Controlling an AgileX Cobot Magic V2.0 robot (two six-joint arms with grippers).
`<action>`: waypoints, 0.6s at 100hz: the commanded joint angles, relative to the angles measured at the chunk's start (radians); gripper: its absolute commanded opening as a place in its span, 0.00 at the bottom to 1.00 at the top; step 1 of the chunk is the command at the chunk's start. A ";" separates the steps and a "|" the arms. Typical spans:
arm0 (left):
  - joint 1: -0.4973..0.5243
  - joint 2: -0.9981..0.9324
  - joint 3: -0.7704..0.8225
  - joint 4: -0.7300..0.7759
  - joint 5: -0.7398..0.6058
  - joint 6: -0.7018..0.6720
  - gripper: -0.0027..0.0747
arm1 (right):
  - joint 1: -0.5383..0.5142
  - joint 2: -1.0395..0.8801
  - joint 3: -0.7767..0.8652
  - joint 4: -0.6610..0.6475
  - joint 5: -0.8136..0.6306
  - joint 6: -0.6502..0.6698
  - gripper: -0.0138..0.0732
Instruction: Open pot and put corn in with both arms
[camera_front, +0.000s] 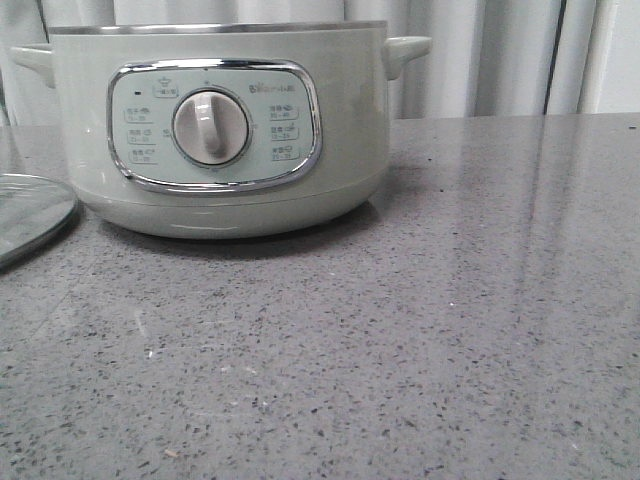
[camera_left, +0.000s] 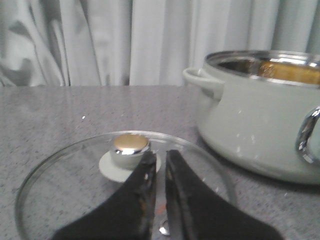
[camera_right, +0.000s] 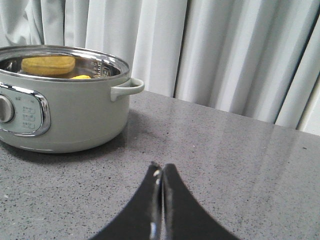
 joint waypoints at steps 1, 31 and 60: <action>0.033 -0.005 0.021 0.038 -0.095 -0.007 0.01 | -0.007 -0.015 -0.022 -0.021 -0.083 -0.001 0.08; 0.121 -0.066 0.176 0.087 -0.211 -0.007 0.01 | -0.007 -0.015 -0.022 -0.021 -0.083 -0.001 0.08; 0.123 -0.066 0.178 0.087 -0.052 -0.045 0.01 | -0.007 -0.015 -0.022 -0.021 -0.083 -0.001 0.08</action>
